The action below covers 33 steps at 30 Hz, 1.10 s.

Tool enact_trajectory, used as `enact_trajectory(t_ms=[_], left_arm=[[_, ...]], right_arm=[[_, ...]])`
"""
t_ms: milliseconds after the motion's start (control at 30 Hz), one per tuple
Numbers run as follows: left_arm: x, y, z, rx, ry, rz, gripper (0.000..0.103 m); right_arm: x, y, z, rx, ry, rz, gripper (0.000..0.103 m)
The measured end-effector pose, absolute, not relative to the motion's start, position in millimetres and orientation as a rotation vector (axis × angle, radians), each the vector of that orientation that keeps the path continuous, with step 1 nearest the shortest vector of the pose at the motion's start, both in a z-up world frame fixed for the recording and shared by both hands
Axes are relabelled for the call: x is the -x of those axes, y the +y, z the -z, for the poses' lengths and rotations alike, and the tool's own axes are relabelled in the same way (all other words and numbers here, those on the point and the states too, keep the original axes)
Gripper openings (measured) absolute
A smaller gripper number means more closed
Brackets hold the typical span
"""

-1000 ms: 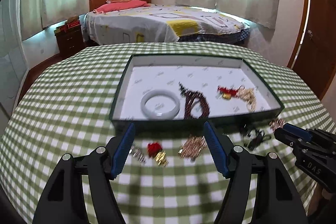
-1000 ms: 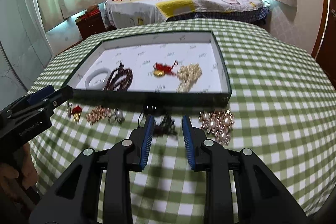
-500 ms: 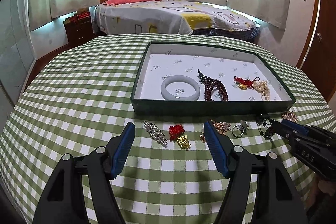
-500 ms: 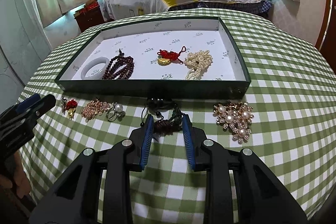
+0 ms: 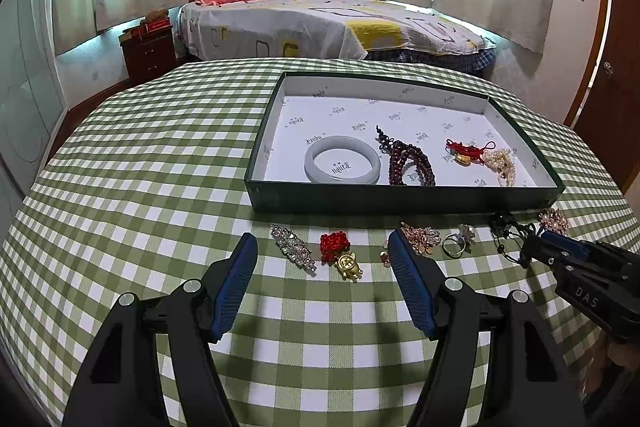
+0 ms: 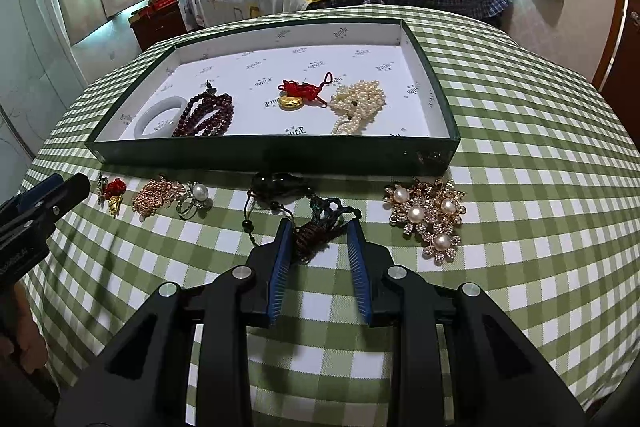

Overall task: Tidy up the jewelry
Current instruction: 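Lower the right gripper onto the black cord necklace and close it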

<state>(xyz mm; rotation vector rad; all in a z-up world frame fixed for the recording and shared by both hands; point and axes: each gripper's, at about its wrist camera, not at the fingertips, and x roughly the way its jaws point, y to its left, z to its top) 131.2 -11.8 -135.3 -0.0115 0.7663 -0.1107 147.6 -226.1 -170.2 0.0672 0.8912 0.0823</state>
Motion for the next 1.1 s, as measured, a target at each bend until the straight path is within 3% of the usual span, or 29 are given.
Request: enact_trajectory(t_ms=[600,667,800,1100], left_arm=[[-131,-12,137,0.015,0.773,0.109,0.066],[-132,-11,138,0.017,0.777,0.109,0.066],[-134,-11,140,0.021,0.785,0.11,0.066],[-137,-3,147,0.045,0.812,0.098,0.066]], right_arm=[[-148,-221,174,-0.034,0.89,-0.073,0.027],[-148,-220,174,-0.027,0.89,-0.079,0.026],[-148,-216,175,-0.007,0.885,-0.094,0.013],[-146,-219,169,-0.032,0.865,-0.114,0.009]])
